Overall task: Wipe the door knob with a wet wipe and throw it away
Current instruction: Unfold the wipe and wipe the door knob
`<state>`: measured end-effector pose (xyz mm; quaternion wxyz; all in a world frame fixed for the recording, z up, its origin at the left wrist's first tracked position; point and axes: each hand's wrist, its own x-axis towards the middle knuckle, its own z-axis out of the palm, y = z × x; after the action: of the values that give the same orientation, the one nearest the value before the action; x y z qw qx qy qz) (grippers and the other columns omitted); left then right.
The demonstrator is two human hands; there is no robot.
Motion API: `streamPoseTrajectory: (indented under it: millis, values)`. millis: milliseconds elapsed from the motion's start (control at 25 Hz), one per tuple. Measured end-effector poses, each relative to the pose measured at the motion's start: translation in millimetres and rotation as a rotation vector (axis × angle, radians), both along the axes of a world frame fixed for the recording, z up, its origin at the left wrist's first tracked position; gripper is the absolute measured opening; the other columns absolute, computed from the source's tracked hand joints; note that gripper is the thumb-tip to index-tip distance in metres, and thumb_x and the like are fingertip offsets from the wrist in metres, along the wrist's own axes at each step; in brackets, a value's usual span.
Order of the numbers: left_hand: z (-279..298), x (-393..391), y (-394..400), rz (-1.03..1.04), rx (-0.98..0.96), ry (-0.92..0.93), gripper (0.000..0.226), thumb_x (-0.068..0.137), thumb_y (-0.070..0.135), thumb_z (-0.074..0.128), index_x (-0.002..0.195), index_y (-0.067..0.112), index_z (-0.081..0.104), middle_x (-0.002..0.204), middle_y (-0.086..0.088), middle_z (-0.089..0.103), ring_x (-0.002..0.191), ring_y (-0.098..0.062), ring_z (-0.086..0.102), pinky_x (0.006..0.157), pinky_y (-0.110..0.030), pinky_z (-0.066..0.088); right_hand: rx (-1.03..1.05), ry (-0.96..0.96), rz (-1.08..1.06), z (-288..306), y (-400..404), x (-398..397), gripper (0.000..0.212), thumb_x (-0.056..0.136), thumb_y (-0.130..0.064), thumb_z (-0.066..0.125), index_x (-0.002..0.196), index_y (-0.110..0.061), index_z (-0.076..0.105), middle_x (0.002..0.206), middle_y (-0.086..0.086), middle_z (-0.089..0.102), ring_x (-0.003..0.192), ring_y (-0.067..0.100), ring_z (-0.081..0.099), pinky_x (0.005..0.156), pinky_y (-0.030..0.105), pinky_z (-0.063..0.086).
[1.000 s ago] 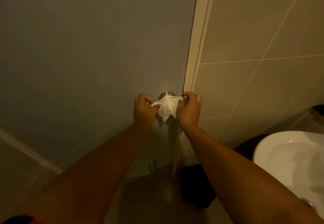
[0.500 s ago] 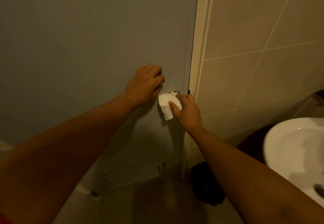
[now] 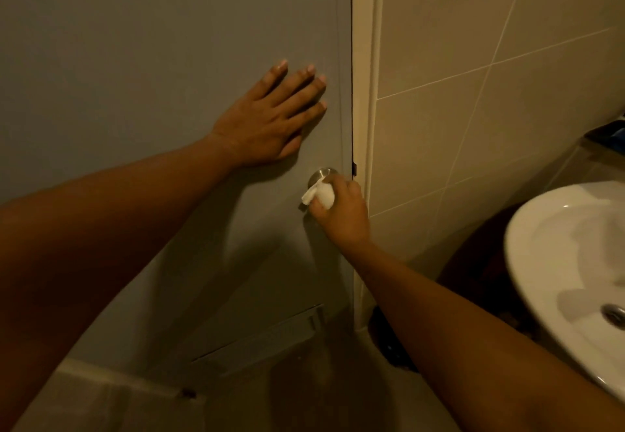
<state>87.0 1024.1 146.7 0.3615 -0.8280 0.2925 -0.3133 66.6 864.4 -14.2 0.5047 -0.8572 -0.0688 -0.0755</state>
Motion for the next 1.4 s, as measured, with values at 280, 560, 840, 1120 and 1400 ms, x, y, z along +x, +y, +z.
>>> streamPoseTrajectory:
  millis: [280,560,840,1120,1400]
  values:
    - [-0.9,2.5,0.3,-0.033,0.016,-0.036,0.060,0.098,0.043,0.028,0.151,0.013,0.028,0.159,-0.019,0.027,0.147,-0.039,0.024,0.118,-0.055,0.016,1.755,0.725,-0.147,19.9,24.3,-5.1,0.030,0.088,-0.035,0.065,0.105,-0.011,0.061,0.106,0.018,0.061,0.079,0.024,0.063,0.055,0.023,0.057]
    - [2.5,0.5,1.1,-0.028,0.002,0.000,0.061,0.098,0.044,0.025,0.151,0.014,0.025,0.161,-0.018,0.021,0.150,-0.038,0.016,0.121,-0.053,0.011,0.258,0.152,-0.024,3.7,6.6,-13.1,0.040,0.093,-0.036,0.055,0.131,-0.025,0.049,0.120,0.004,0.054,0.104,0.020,0.059,0.073,0.027,0.056]
    - [3.0,-0.9,3.1,-0.015,-0.001,0.010,0.062,0.097,0.043,0.027,0.152,0.014,0.026,0.161,-0.018,0.021,0.149,-0.038,0.017,0.121,-0.053,0.013,-0.238,-0.046,0.130,4.1,-1.7,2.5,0.034,0.088,-0.024,0.066,0.121,-0.028,0.058,0.122,0.004,0.055,0.111,0.025,0.057,0.094,0.040,0.053]
    - [0.0,2.9,1.2,-0.015,0.007,0.011,0.063,0.098,0.044,0.026,0.153,0.015,0.020,0.162,-0.017,0.018,0.150,-0.037,0.014,0.120,-0.052,0.005,1.745,0.719,-0.005,7.2,26.4,-6.7,0.032,0.087,-0.027,0.065,0.112,-0.009,0.060,0.085,0.010,0.060,0.053,0.011,0.050,0.042,0.017,0.041]
    - [-2.1,4.5,2.6,-0.031,0.013,-0.012,0.063,0.098,0.044,0.025,0.154,0.016,0.017,0.162,-0.017,0.017,0.150,-0.036,0.014,0.119,-0.050,0.000,1.471,0.673,-0.008,13.4,20.4,-10.3,0.027,0.090,-0.028,0.061,0.114,-0.016,0.060,0.083,0.005,0.064,0.058,0.010,0.058,0.046,0.020,0.045]
